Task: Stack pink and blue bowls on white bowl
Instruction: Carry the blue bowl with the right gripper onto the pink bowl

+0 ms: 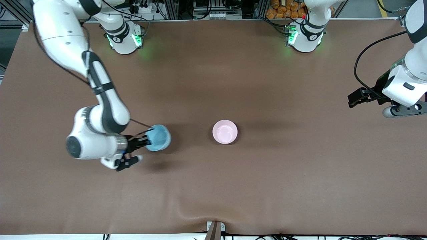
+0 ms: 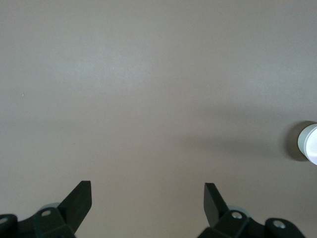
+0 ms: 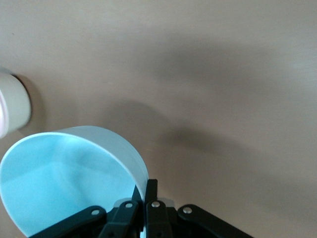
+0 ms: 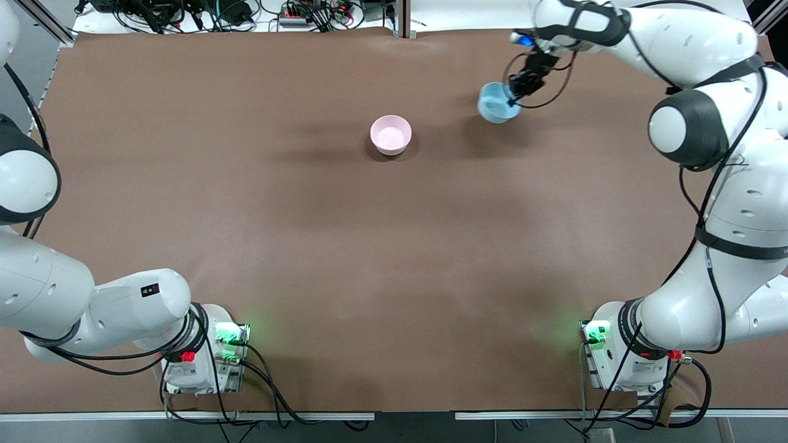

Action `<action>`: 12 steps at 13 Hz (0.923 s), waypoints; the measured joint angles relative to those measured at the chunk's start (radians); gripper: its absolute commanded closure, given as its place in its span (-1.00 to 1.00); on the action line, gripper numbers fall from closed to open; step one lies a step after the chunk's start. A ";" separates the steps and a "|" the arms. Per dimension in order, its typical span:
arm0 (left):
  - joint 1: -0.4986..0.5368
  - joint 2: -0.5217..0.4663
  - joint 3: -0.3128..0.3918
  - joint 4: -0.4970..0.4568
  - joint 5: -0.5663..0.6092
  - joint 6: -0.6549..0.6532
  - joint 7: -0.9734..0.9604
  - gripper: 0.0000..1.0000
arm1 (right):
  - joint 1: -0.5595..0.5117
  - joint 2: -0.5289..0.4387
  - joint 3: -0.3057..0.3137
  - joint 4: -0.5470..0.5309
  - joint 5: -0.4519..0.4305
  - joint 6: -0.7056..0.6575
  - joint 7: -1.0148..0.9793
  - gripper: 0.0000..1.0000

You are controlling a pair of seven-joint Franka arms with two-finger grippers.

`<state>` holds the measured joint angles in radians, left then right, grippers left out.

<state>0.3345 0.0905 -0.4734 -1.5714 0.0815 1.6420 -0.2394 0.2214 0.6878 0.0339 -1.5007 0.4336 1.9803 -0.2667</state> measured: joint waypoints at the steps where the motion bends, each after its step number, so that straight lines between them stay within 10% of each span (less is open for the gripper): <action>1: 0.000 -0.003 0.000 0.000 0.000 0.000 0.000 -1.00 | 0.037 0.000 0.000 -0.002 0.003 0.026 0.083 1.00; 8: -0.045 -0.055 0.021 0.002 0.000 -0.004 0.002 -1.00 | 0.247 0.006 -0.001 -0.008 0.005 0.158 0.574 1.00; 12: -0.220 -0.117 0.191 -0.038 0.000 -0.031 0.002 -1.00 | 0.303 0.012 -0.001 -0.009 0.005 0.250 0.726 1.00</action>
<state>0.1148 -0.0263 -0.2822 -1.6094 0.0815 1.6109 -0.2374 0.5242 0.6997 0.0334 -1.5101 0.4390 2.2305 0.4597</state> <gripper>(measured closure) 0.000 0.974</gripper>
